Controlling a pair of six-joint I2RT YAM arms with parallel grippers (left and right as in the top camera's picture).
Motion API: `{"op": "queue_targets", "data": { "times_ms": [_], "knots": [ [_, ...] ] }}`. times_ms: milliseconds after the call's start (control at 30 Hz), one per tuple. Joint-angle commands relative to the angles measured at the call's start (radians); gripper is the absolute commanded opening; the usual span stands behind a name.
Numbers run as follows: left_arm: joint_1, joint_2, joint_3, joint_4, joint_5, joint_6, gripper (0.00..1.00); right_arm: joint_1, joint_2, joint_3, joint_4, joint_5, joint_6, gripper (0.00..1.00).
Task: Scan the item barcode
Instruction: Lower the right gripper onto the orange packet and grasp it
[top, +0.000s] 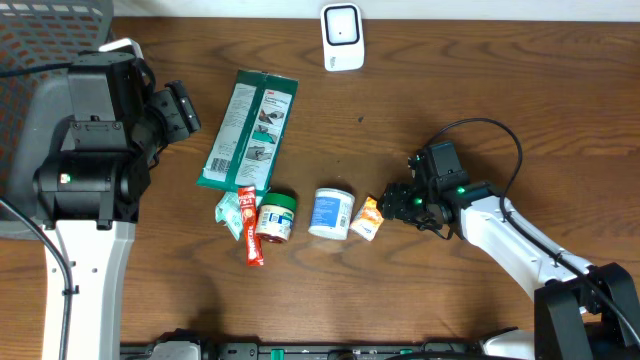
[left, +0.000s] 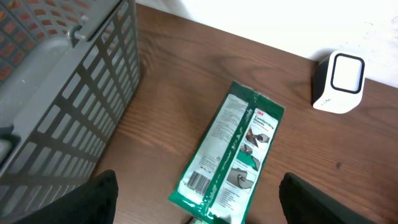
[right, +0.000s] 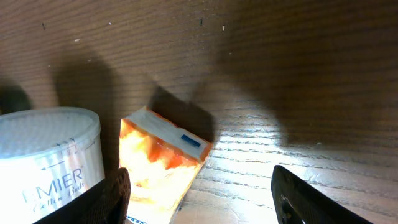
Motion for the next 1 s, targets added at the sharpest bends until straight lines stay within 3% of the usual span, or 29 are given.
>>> {"op": "queue_targets", "data": {
  "times_ms": [0,767,967],
  "knots": [
    [0.004,-0.006,0.016,0.001,-0.008,0.013,0.80,-0.008,0.004,-0.004,-0.001,-0.011,-0.026,0.69],
    [0.004,-0.006,0.016,-0.006,-0.008,0.013,0.80,-0.005,0.004,-0.004,0.038,-0.046,-0.034,0.69],
    [0.004,-0.006,0.016,-0.006,-0.008,0.013,0.80,0.076,0.005,-0.010,0.018,-0.028,-0.027,0.67]
  ]
}}
